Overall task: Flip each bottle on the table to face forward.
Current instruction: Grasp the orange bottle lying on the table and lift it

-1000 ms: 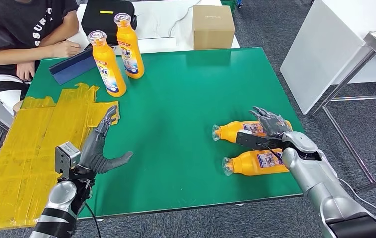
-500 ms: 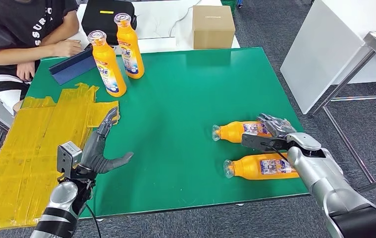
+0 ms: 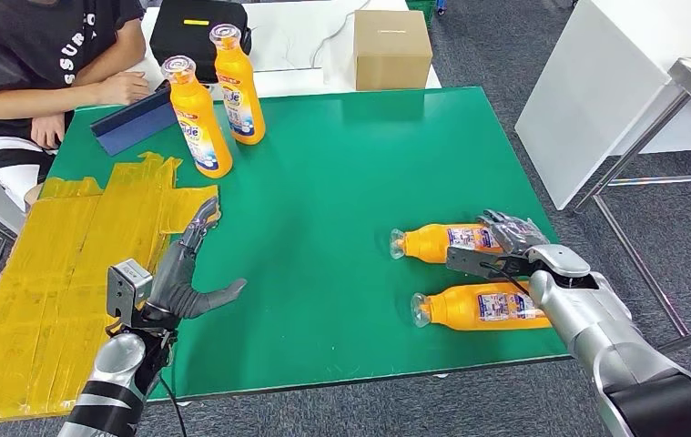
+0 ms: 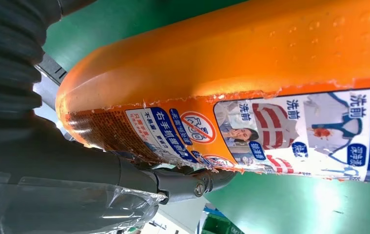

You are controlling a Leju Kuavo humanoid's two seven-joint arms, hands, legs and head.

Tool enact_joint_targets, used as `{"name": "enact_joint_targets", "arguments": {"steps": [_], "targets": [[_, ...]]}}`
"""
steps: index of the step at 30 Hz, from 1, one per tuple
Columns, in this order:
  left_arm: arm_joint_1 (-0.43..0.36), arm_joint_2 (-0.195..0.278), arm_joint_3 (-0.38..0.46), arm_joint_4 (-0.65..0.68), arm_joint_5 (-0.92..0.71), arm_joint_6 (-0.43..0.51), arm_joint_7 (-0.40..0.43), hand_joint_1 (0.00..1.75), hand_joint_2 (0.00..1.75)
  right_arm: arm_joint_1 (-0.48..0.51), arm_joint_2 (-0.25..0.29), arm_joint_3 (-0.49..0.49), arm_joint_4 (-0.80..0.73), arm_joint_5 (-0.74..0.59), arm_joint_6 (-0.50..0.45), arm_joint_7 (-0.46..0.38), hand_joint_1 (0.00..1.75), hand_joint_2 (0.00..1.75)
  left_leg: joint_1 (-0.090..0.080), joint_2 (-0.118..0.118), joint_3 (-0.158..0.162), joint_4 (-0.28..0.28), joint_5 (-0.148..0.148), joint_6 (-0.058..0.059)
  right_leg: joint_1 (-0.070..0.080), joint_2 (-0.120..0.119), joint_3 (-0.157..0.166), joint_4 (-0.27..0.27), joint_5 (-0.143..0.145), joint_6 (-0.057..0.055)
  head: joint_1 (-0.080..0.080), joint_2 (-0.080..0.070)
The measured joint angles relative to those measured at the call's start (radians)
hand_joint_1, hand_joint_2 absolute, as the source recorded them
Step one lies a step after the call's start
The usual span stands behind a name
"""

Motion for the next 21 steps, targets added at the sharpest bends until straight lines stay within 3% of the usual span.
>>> {"name": "enact_joint_targets", "arguments": {"steps": [3,7,8,9,12,13,21], "targets": [[-0.001,0.000,0.000,0.000,0.000,0.000,0.000,0.00,1.75,-0.001,0.000,0.002,0.005,0.009,-0.006,0.012,0.00,1.75,0.000,0.000,0.000,0.000,0.000,0.000,0.000,0.000,0.000,0.000,0.000,0.000,0.000,0.000],[-0.001,-0.003,0.000,0.002,0.000,0.003,0.004,0.00,1.75,-0.006,0.005,0.011,0.017,0.058,-0.041,0.086,0.00,1.75,0.000,0.000,0.000,0.000,0.000,0.000,0.000,0.000,0.000,0.000,0.000,0.000,0.000,0.000],[-0.001,-0.004,0.000,0.004,0.000,0.005,0.005,0.00,1.75,-0.007,0.008,0.013,0.021,0.070,-0.052,0.105,0.08,1.75,0.000,0.000,0.000,0.000,0.000,0.000,0.000,0.000,0.000,0.000,0.000,0.000,0.000,0.000],[-0.001,-0.006,0.000,0.006,0.000,0.007,0.006,0.00,1.75,-0.008,0.010,0.016,0.026,0.086,-0.068,0.125,0.41,1.75,0.000,0.000,0.000,0.000,0.000,0.000,0.000,0.000,0.000,0.000,0.000,0.000,0.000,0.000],[-0.001,-0.013,0.000,0.013,0.000,0.011,0.009,0.00,1.75,-0.010,0.018,0.031,0.045,0.158,-0.151,0.212,1.62,1.75,0.000,0.000,0.000,0.000,0.000,0.000,0.000,0.000,0.000,0.000,0.000,0.000,0.000,0.000],[0.000,-0.015,0.000,0.015,0.000,0.011,0.010,0.00,1.75,-0.010,0.022,0.035,0.051,0.174,-0.179,0.232,1.74,1.75,0.000,0.000,0.000,0.000,0.000,0.000,0.000,0.000,0.000,0.000,0.000,0.000,0.000,0.000],[0.001,-0.025,0.000,0.026,-0.002,0.013,0.016,0.00,1.75,-0.009,0.042,0.025,0.073,0.189,-0.260,0.212,1.75,1.75,0.000,0.000,0.000,0.000,0.000,0.000,0.000,0.000,0.000,0.000,0.000,0.000,0.000,0.000]]}}
